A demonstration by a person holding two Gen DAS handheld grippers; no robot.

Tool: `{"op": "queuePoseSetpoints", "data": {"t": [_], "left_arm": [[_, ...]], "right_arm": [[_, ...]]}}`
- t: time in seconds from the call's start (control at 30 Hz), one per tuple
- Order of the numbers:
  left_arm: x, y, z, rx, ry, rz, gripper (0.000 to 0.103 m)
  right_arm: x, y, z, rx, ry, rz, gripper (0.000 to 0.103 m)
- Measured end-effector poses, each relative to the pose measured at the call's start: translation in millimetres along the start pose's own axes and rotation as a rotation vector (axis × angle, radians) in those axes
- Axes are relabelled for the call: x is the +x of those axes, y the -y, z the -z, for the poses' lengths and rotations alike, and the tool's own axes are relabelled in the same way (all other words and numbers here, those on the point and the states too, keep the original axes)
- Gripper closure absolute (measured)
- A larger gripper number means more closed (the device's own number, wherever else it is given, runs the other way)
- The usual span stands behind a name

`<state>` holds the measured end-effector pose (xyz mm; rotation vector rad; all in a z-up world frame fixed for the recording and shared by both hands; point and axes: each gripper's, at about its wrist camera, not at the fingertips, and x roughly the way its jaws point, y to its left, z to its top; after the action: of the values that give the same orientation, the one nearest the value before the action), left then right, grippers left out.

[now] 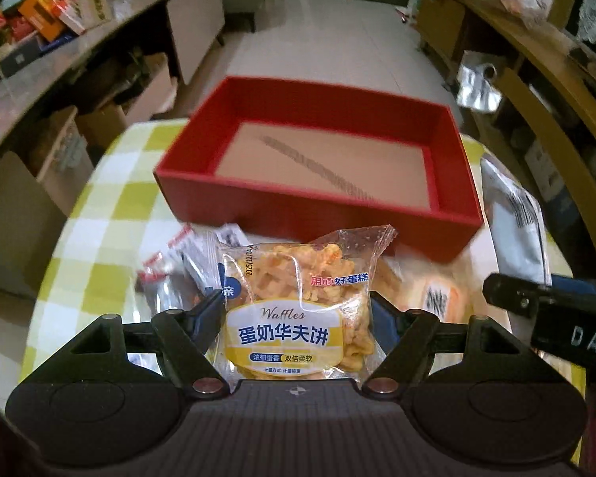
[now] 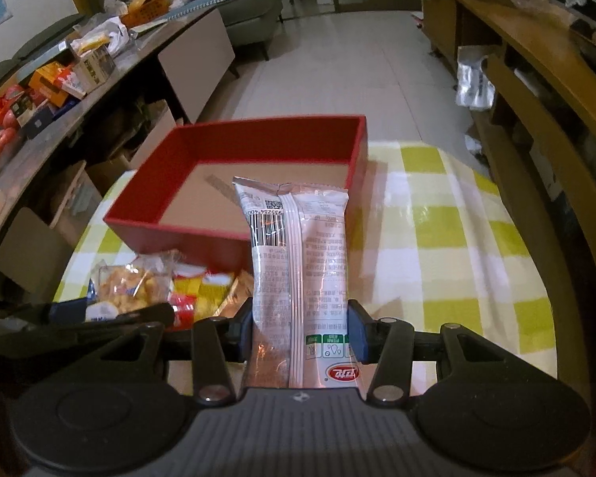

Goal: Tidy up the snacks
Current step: 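Lift both held packs and carry them over the red box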

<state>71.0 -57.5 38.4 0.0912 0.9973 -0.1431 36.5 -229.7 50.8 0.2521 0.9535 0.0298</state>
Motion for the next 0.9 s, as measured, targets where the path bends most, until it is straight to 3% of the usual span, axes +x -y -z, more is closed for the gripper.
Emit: {"op": "queuePoseSetpoints", "data": {"t": [0.23,0.9], "left_arm": [[12.3,-7.4,-28.6,-0.012,0.043,-0.044,0.024],[53.3,-10.9,-90.4,-0.016,0.098,-0.078,0.023]], "right_arm": [[15.0,-5.7,-18.8,-0.017,0.008,0.014,0.050],[67.2,-3.5,-73.4,-0.044,0.026,0.054,0.050]]}}
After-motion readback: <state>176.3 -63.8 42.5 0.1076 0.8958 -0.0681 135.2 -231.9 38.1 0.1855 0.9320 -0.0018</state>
